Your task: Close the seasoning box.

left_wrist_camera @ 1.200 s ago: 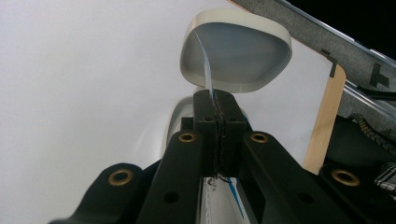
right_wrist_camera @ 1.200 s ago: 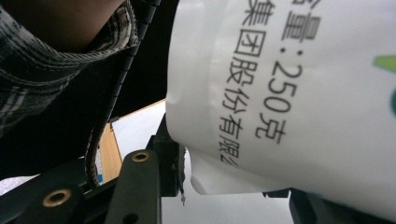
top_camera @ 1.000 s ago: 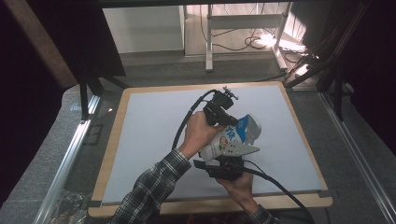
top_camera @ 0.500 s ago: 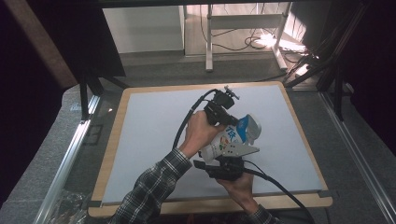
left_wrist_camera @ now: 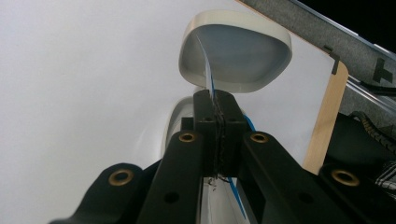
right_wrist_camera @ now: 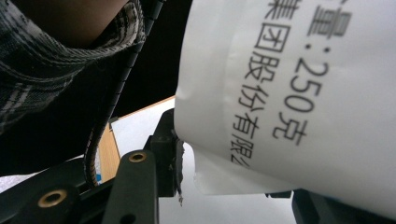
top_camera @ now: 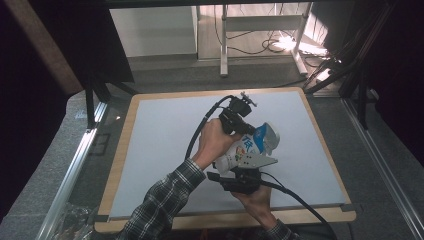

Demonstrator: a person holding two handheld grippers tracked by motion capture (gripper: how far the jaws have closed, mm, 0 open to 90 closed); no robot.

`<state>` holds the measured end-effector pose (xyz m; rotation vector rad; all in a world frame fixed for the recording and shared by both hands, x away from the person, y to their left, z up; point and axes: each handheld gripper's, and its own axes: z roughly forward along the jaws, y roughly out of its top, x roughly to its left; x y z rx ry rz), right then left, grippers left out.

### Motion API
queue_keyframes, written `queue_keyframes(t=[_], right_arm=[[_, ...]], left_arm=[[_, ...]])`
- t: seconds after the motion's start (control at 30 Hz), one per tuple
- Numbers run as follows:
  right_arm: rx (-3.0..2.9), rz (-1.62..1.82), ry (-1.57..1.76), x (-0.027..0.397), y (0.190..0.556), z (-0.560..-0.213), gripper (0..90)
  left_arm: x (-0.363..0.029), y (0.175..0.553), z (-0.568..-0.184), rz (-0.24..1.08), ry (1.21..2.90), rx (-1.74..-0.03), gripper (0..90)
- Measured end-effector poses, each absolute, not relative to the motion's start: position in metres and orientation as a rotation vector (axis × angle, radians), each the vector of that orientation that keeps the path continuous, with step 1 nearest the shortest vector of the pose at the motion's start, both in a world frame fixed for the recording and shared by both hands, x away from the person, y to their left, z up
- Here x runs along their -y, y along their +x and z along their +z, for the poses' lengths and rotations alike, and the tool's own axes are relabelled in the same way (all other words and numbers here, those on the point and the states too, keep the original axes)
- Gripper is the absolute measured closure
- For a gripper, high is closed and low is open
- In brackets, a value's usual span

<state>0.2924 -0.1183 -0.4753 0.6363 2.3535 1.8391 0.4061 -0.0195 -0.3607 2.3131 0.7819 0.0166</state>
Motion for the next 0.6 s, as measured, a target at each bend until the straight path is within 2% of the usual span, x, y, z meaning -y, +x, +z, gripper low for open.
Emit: queue_keyframes(t=[0.6], right_arm=[[-2.357, 1.843, 0.627, 0.1165, 0.2941, -0.4759, 56.6]], left_arm=[[0.0177, 0.4054, -0.3599, 0.039, 2.311, -0.787, 88.9]])
